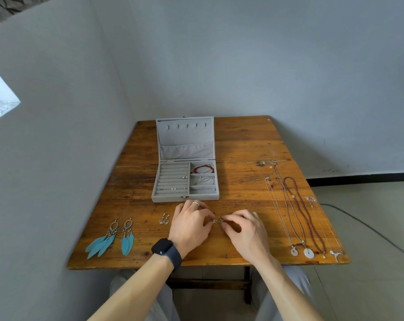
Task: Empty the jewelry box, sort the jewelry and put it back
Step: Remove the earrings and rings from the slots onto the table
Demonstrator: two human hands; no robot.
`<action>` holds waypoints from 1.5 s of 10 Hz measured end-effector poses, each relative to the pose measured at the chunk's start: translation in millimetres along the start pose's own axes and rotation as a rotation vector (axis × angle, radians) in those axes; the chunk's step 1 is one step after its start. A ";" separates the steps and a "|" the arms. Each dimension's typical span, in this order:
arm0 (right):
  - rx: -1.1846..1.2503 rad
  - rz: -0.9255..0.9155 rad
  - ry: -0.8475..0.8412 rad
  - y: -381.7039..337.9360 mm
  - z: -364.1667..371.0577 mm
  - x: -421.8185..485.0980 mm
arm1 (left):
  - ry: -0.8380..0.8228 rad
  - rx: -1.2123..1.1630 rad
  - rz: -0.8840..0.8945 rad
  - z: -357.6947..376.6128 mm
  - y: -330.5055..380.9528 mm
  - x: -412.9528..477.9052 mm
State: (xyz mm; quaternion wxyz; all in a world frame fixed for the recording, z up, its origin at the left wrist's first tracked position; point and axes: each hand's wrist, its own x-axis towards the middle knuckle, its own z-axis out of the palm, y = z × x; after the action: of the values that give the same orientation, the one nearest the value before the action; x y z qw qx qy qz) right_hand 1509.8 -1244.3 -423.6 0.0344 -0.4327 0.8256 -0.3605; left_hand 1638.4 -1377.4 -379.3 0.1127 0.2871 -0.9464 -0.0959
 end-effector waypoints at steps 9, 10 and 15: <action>0.071 -0.135 -0.100 -51.7 -15.0 68.5 | 0.083 0.031 -0.145 -59.1 -79.5 52.9; -0.035 -0.184 -0.109 -66.2 -4.3 102.0 | 0.060 0.027 -0.164 -55.1 -88.7 73.1; -0.336 -0.263 -0.240 -83.4 58.3 168.9 | 0.058 0.045 -0.136 -31.4 -108.5 108.9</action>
State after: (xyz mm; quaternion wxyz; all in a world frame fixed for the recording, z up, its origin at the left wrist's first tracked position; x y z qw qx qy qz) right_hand 1483.6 -1432.6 -371.4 0.0122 -0.5759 0.8005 -0.1656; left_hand 1615.3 -1531.2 -358.8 0.1268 0.3560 -0.9229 -0.0737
